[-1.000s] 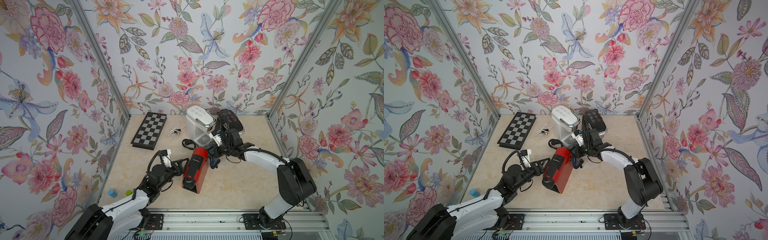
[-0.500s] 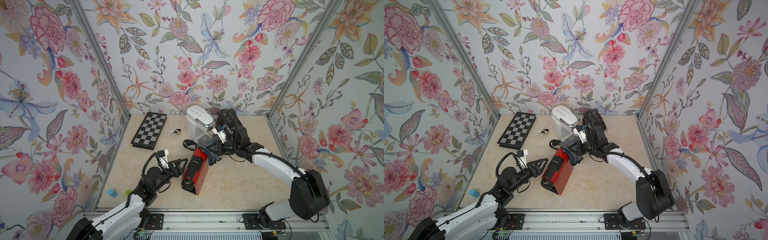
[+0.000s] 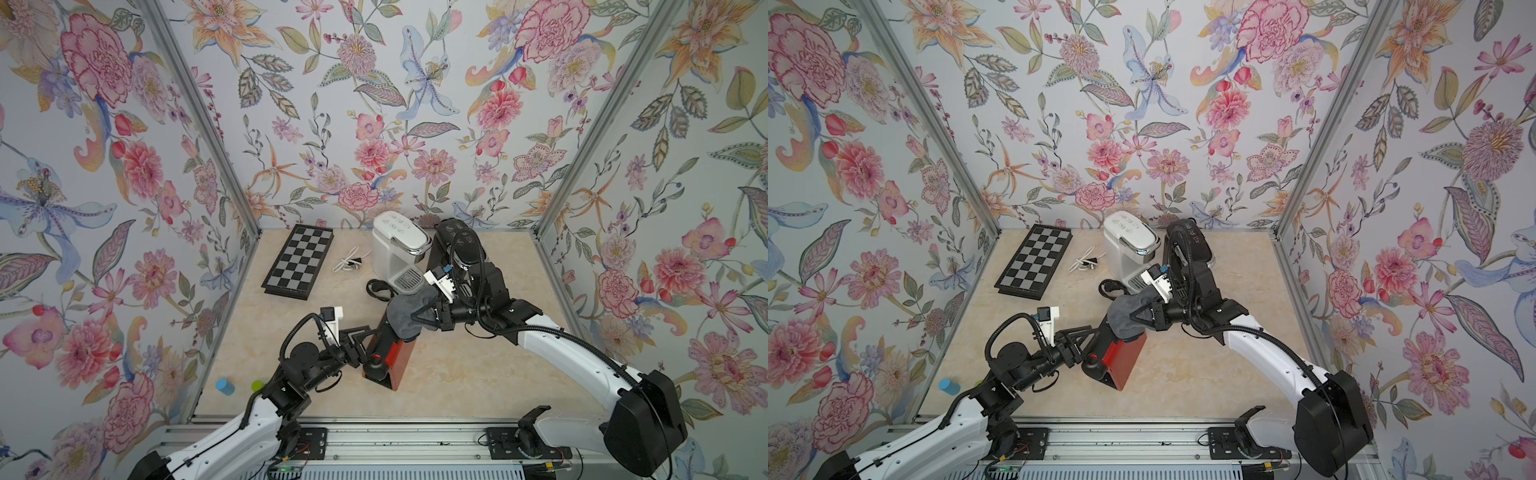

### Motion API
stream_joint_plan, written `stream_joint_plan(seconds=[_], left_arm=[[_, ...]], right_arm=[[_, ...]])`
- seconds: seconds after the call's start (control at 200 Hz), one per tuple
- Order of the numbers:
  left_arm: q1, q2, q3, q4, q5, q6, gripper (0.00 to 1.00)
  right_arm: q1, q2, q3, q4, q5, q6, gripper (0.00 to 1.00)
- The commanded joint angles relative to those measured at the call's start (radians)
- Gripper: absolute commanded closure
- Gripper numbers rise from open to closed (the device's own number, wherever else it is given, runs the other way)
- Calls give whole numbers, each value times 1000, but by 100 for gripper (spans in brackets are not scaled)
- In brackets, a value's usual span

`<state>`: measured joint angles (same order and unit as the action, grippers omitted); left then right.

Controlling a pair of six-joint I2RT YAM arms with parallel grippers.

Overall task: Wipe the surface of a coffee machine
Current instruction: Wipe the dirt from the surface of the coffee machine.

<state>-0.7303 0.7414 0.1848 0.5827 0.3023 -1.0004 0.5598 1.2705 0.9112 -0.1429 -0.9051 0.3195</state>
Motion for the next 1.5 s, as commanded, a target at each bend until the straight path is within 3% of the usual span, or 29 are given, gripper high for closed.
stream_joint_plan(seconds=[0.0, 0.19, 0.37, 0.535, 0.896, 1.096, 1.301, 1.496], left_arm=[[-68, 52, 26, -19, 21, 64, 33], [-125, 130, 46, -1, -20, 63, 33], [-190, 334, 104, 127, -15, 66, 33], [-200, 438, 142, 127, -73, 85, 33], [-195, 360, 160, -60, -159, 135, 32], [-153, 226, 192, -168, -190, 172, 30], [-103, 152, 297, -274, -167, 239, 29], [-86, 168, 392, -294, -117, 289, 28]], right_arm=[[9, -42, -44, -35, -48, 1, 100], [52, -28, -109, -34, 17, -10, 100], [50, 38, -106, -18, 123, -25, 100], [43, 63, -72, 22, 122, -17, 100], [21, 130, -6, 77, 127, -4, 100], [-3, 109, 71, 73, 106, -4, 100], [-31, 87, 116, 60, 74, 0, 100], [-38, 69, 157, 53, 59, -4, 100]])
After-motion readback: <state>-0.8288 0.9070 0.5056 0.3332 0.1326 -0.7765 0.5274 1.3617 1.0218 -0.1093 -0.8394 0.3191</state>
